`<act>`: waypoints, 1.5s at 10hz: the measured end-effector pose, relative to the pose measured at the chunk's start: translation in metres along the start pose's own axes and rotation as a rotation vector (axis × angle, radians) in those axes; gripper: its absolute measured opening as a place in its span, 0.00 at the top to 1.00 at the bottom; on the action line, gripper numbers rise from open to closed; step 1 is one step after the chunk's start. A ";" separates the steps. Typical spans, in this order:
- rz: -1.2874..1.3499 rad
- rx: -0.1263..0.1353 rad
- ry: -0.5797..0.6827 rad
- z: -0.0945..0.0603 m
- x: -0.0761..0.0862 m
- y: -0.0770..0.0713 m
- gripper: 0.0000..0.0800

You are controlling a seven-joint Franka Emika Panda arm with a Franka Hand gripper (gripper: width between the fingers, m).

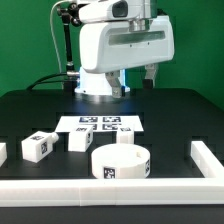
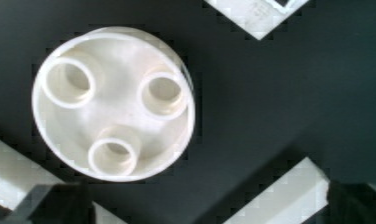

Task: Assemble stool

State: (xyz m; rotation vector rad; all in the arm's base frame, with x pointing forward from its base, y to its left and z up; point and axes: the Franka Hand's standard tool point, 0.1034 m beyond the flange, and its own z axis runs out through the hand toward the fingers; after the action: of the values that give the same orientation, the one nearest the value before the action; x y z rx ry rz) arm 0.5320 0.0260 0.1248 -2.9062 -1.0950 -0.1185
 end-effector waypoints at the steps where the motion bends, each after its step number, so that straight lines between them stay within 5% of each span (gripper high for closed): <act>1: 0.000 0.000 0.000 0.000 0.000 0.000 0.19; 6: -0.008 0.003 -0.004 0.002 -0.001 0.000 0.19; 10: -0.316 0.010 -0.009 0.038 0.009 0.019 0.19; 15: -0.315 0.011 -0.009 0.042 0.006 0.019 0.19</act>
Offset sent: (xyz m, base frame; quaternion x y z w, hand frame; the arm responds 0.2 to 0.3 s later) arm 0.0000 0.0000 0.0000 0.0000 0.0000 0.0000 1.0000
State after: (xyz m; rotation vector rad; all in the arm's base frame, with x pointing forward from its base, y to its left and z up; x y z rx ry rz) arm 0.5512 0.0183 0.0836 -2.7034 -1.5405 -0.1056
